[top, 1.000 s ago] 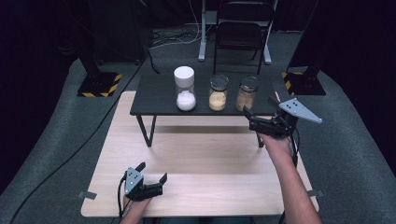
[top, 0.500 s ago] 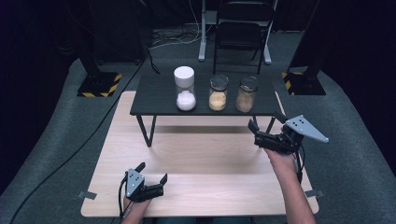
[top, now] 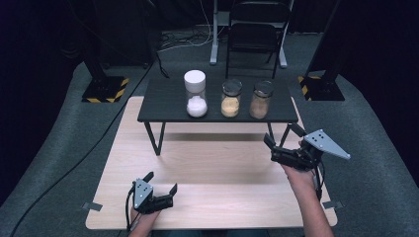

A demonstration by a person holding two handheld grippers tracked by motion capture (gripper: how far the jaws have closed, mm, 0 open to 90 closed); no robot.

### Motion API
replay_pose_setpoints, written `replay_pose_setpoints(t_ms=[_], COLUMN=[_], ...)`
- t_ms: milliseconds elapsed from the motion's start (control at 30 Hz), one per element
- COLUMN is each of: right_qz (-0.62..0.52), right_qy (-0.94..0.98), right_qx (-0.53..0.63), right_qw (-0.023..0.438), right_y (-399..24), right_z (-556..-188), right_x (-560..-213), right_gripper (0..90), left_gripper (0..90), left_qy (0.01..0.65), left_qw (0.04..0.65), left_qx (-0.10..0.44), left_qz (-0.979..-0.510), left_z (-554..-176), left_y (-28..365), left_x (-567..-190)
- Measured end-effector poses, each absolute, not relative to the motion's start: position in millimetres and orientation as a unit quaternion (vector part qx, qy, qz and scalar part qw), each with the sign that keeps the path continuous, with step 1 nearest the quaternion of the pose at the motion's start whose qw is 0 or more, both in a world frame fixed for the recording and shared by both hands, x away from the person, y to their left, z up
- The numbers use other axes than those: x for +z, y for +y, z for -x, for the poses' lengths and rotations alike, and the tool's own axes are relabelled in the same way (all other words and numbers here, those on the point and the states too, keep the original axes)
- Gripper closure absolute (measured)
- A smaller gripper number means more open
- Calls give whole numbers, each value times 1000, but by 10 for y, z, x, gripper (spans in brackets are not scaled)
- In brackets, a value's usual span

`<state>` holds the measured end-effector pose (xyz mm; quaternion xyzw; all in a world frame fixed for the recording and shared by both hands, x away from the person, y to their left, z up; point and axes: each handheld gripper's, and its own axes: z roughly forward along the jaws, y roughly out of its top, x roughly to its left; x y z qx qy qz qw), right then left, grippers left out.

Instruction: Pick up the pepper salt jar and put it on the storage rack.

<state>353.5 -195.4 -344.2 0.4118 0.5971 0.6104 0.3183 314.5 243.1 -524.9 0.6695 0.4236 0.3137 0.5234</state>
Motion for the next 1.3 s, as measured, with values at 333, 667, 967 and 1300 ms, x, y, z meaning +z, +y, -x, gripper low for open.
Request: replay_pose_setpoints(t_ms=[333, 667, 967, 1300], right_qz=[-421, -432, -443, -457], right_qy=[603, 601, 598, 598], right_qx=[601, 598, 594, 586], right_qw=[312, 308, 305, 301], right_y=[-2000, -2047, -2123, -2214], right_z=[-3452, -3393, -3342, -3270], right_x=[-3630, -3777, -3918, -4123], right_gripper=[1, 1, 0, 1], left_gripper=[12, 12, 12, 12], left_qy=[423, 422, 422, 422], left_qw=[524, 525, 525, 523], left_qx=[315, 316, 317, 318], left_qz=[-669, -668, -668, -669], left_z=[-3141, -3138, -3137, -3137], left_y=[2430, 2429, 2427, 2423], left_x=[-5250, -5251, -5251, -5250])
